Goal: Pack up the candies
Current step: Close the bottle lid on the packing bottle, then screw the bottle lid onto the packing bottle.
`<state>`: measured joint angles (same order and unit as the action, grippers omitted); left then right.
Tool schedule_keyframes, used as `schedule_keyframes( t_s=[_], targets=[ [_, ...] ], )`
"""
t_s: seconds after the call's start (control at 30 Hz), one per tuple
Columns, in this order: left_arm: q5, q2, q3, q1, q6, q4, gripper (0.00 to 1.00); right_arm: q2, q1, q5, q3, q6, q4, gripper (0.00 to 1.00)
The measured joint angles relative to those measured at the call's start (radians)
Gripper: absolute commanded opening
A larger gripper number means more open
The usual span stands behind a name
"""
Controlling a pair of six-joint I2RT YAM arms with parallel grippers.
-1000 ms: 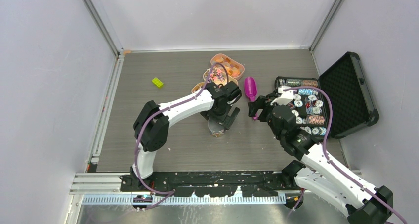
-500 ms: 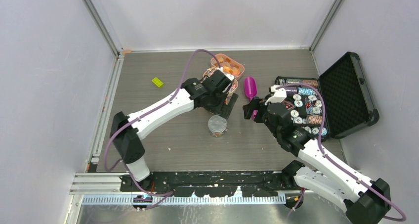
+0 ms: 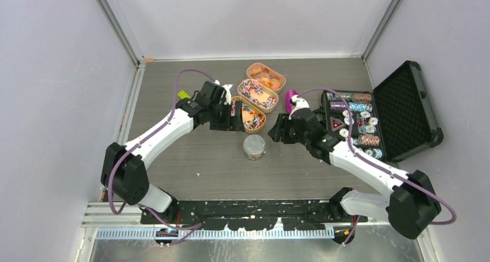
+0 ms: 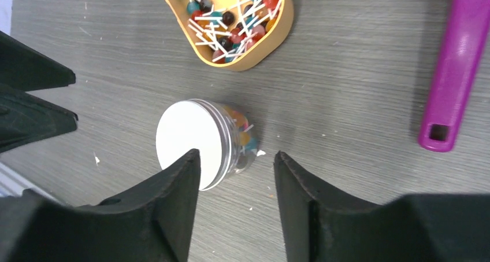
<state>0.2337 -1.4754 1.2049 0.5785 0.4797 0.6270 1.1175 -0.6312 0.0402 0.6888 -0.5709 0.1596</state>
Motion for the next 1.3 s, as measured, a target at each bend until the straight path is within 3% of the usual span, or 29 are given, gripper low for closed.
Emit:
schedule_keyframes(
  t_s=[0.13, 0.5, 0.73, 1.3],
  targets=[
    [0.077, -0.036, -0.008, -0.008, -0.018, -0.021, 0.65, 0.084, 0.000, -0.053, 0.040, -0.008, 0.006, 0.42],
    [0.225, -0.204, -0.002, -0.005, -0.095, -0.027, 0.60, 0.254, 0.000, -0.162, 0.097, -0.036, 0.020, 0.37],
    [0.234, -0.209, -0.029, -0.005, -0.087, -0.051, 0.58, 0.311, 0.000, -0.165, 0.148, -0.028, 0.055, 0.28],
    [0.238, -0.238, -0.078, -0.005, -0.037, -0.100, 0.56, 0.349, 0.000, -0.158, 0.146, -0.014, 0.010, 0.23]
  ],
)
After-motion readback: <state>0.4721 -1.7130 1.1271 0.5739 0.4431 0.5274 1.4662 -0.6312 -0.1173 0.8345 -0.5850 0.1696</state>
